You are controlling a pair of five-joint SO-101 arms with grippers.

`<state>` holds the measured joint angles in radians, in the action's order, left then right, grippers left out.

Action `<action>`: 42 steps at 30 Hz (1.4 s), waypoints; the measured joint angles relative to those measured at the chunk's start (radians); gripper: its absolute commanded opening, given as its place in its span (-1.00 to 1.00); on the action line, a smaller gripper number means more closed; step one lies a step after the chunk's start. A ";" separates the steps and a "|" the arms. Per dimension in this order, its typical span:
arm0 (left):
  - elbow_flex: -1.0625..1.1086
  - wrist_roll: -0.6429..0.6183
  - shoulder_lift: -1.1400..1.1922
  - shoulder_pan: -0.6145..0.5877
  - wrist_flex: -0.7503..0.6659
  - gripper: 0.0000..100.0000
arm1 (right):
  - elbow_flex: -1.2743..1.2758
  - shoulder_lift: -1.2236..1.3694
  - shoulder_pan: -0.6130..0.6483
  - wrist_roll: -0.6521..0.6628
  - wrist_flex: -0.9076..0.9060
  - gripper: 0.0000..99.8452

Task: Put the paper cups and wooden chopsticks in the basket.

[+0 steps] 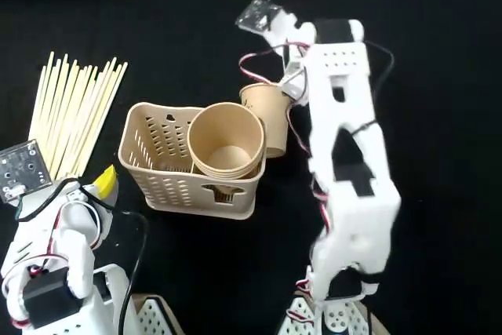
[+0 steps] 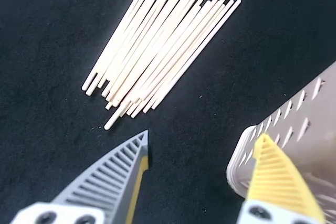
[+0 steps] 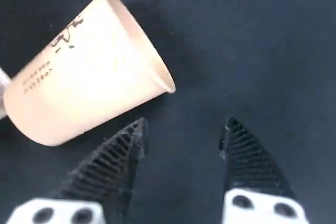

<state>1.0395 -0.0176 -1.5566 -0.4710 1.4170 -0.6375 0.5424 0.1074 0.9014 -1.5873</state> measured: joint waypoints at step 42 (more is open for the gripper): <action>0.000 0.000 0.000 0.000 0.000 -0.39 | -0.308 0.285 0.029 0.600 -0.146 -0.61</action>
<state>1.0395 -0.0176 -1.5566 -0.4710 1.4170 -0.9459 0.8278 0.1366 1.5014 -1.7331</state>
